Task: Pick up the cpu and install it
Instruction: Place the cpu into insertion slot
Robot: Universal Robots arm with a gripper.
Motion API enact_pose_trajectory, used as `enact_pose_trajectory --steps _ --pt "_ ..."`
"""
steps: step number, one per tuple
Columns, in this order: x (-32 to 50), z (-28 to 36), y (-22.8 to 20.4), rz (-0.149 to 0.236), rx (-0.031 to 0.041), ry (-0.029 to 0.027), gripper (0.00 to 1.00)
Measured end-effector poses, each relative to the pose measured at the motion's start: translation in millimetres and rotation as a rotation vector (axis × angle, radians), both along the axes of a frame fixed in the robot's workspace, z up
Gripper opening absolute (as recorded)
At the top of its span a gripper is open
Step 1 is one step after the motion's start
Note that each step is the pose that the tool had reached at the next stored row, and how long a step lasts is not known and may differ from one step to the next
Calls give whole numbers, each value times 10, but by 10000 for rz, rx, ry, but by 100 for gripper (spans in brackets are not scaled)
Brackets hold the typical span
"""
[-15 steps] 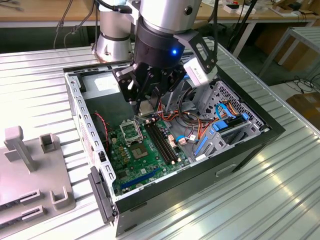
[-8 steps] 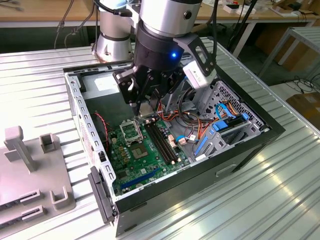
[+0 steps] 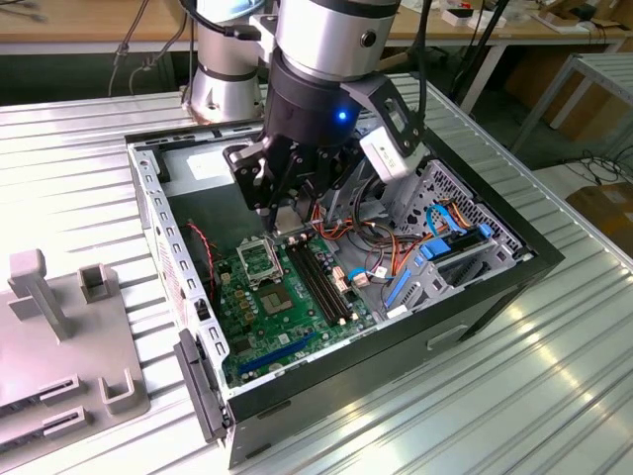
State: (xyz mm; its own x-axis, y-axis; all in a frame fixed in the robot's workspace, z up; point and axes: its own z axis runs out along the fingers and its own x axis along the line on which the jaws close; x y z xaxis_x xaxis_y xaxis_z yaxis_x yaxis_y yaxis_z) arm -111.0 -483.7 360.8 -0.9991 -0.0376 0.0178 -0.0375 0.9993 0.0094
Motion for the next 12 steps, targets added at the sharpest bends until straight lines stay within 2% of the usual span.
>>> enact_pose_trajectory --steps 12 --pt "0 -77 0 0 0 0 47"
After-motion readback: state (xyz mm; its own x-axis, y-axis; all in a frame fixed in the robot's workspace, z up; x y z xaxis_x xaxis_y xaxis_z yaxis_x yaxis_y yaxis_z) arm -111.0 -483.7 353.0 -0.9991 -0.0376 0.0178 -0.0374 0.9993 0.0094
